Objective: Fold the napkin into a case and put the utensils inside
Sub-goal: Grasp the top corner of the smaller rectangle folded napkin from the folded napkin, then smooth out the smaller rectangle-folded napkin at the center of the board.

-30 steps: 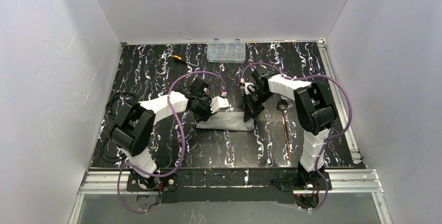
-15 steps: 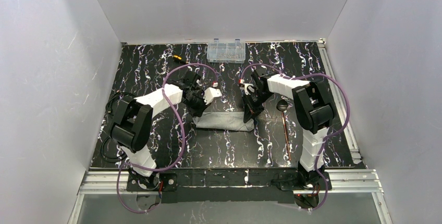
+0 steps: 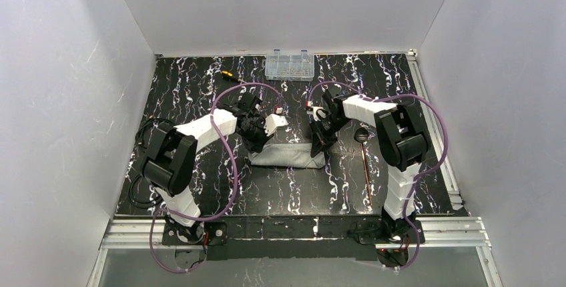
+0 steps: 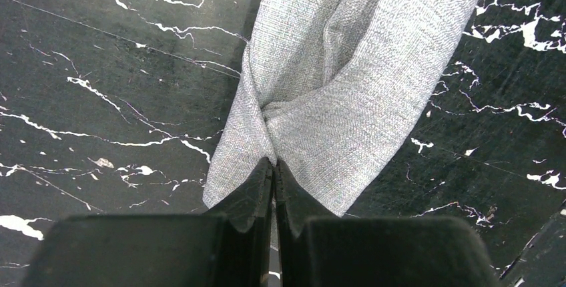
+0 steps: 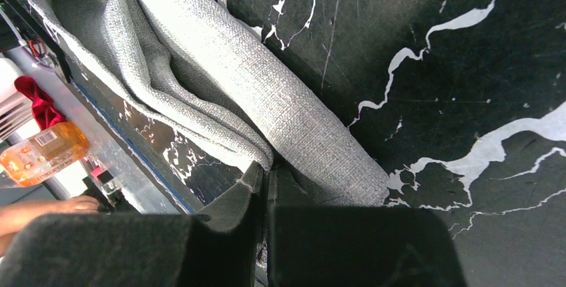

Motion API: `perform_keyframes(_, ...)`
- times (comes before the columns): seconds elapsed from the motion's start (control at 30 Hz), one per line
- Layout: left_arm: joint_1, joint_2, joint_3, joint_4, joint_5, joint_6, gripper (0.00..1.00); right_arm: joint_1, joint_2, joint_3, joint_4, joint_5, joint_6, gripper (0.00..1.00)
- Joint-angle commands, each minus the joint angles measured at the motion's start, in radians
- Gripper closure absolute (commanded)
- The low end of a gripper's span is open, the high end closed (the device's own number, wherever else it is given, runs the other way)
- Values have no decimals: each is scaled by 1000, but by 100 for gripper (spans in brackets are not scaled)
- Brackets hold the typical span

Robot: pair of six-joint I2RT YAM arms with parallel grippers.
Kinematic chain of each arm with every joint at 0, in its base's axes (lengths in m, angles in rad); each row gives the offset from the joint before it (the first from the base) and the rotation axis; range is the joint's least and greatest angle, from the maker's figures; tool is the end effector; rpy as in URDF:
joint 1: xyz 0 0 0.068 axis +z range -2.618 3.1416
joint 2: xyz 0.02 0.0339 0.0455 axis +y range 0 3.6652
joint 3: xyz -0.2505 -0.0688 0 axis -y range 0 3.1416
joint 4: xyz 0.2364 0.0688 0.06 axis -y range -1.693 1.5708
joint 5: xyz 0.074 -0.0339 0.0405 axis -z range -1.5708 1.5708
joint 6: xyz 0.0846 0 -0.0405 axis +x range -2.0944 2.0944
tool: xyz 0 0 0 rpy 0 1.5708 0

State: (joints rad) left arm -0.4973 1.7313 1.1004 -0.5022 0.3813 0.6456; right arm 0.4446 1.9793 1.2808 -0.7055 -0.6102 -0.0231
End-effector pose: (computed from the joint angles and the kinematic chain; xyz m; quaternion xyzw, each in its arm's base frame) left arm 0.2934 -0.1951 0.1316 0.5530 0.7839 -0.1687 0.2263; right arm 0.3068 0.1999 0.0960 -0.2446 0.9188 0.3093 0.0151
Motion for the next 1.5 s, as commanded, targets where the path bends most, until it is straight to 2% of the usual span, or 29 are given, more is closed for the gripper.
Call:
perform_keyframes(0.0, -7, -10, 10, -15, -6, -23, 100, -3, 7, 30, -9, -27, -6, 94)
perform_keyframes(0.17, -6, -58, 37, -73, 42, -48, 100, -3, 19, 23, 3, -18, 5, 94)
perform_keyframes(0.23, -6, -68, 61, -108, 87, -62, 95, -4, 27, 27, 1, -14, 6, 95)
perform_keyframes(0.43, -6, -68, 95, -156, 200, -101, 92, -4, 43, 25, -6, 0, 0, 95)
perform_keyframes(0.57, -6, -58, 101, -165, 270, -146, 76, -3, 41, 23, -3, 0, 1, 95)
perform_keyframes(0.63, -6, -52, 105, -169, 262, -153, 73, -3, 39, 25, -5, 1, 2, 95)
perform_keyframes(0.8, -7, -81, 94, -161, 225, -146, 71, -3, 39, 20, -8, 0, 0, 95)
perform_keyframes(1.07, -38, -50, 93, -160, 330, -152, 72, -3, 46, 18, -1, -8, 1, 96)
perform_keyframes(1.2, -63, 16, 104, -110, 304, -179, 74, -4, 47, 31, -7, -17, 2, 96)
perform_keyframes(1.47, -63, 148, 117, -63, 81, -152, 81, -3, 50, 58, -17, -69, -7, 94)
